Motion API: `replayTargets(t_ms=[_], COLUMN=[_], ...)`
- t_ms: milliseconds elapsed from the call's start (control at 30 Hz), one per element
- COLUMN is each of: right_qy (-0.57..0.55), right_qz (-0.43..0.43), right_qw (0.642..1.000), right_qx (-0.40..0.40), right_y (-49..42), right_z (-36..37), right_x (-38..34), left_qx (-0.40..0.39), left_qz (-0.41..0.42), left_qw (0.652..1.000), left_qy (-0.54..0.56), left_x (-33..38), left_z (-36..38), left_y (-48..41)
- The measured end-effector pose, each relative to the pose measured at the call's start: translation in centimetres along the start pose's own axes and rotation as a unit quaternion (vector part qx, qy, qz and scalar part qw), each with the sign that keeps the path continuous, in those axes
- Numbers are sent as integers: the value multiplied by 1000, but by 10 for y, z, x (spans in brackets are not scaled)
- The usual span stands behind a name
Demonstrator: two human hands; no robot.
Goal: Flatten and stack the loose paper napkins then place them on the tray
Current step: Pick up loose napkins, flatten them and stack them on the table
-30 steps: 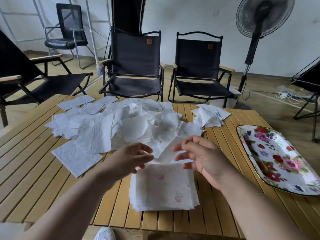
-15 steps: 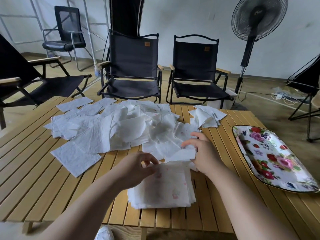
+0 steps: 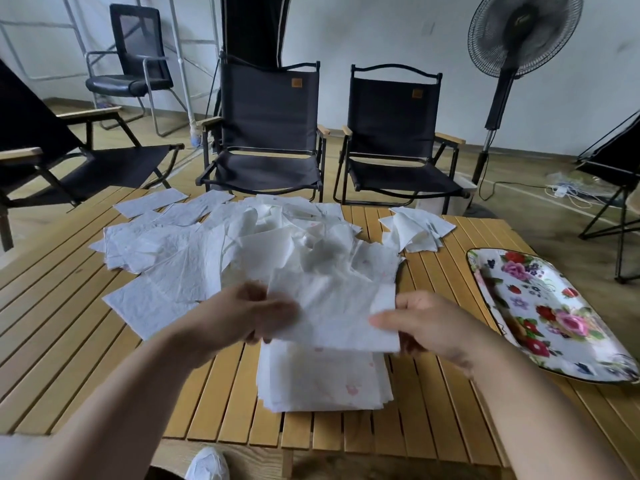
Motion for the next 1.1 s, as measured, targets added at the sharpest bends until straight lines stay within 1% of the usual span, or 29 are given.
replayTargets(t_ms=[33, 67, 100, 133, 267, 300, 333, 367, 400, 433, 467, 500, 533, 567, 600, 667, 767, 867, 933, 1000, 1067, 1100], right_qy=[76, 144, 194, 217, 257, 268, 258, 233, 200, 174, 169, 177, 193, 210, 218, 242, 264, 245, 202, 126, 58, 22], right_qz=[47, 78, 96, 109, 137, 142, 142, 133, 109, 73, 35, 8, -4, -8, -8, -13, -47, -62, -76, -101, -139, -160], right_qw=[995, 984, 972, 965, 954, 951, 955, 963, 969, 969, 963, 958, 956, 959, 962, 959, 949, 946, 948, 953, 955, 958], right_qx=[-43, -74, -92, -97, -74, -56, -21, 32, 98, 161, 206, 227, 219, 191, 162, 145, 165, 201, 232, 255, 254, 238], right_y=[-2, -3, -7, -10, -27, -31, -35, -40, -45, -51, -55, -60, -65, -71, -76, -86, -99, -101, -98, -89, -76, -68], right_z=[2, 5, 7, 11, 20, 20, 18, 14, 9, 4, 0, -3, -3, -1, 1, 6, 14, 15, 10, 4, 0, 0], right_x=[8, 13, 20, 23, 35, 37, 38, 40, 41, 42, 44, 45, 47, 52, 56, 59, 59, 49, 44, 34, 21, 12], left_qx=[-41, -65, -76, -86, -126, -134, -137, -127, -100, -57, -5, 45, 86, 111, 122, 120, 117, 130, 142, 145, 143, 145], left_qz=[-35, -72, -105, -130, -183, -194, -205, -209, -206, -193, -175, -153, -134, -122, -116, -113, -110, -93, -83, -72, -53, -42], left_qw=[998, 991, 982, 972, 941, 936, 933, 932, 933, 933, 932, 931, 932, 937, 943, 950, 947, 946, 946, 949, 956, 963], left_qy=[-37, -88, -140, -178, -254, -260, -262, -267, -278, -297, -316, -328, -325, -307, -286, -265, -278, -281, -279, -272, -249, -223], left_x=[-6, -14, -20, -26, -37, -39, -40, -41, -43, -45, -46, -47, -47, -46, -45, -44, -39, -28, -23, -24, -26, -26], left_z=[3, 5, 8, 11, 19, 19, 19, 18, 14, 8, 2, -4, -8, -10, -10, -7, -1, 5, 8, 9, 8, 8], left_y=[2, 2, 2, 0, -7, -8, -8, -9, -12, -14, -17, -19, -21, -21, -22, -22, -23, -25, -23, -23, -25, -25])
Point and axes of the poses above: each hand's wrist, its own y-axis away from the middle knuckle, its own z-axis out of the palm, x = y × z, the point moved 3 cm from there along -y, towards the middle knuckle, and after that the axes turned 5 degrees about z, right-handed, at the moved point
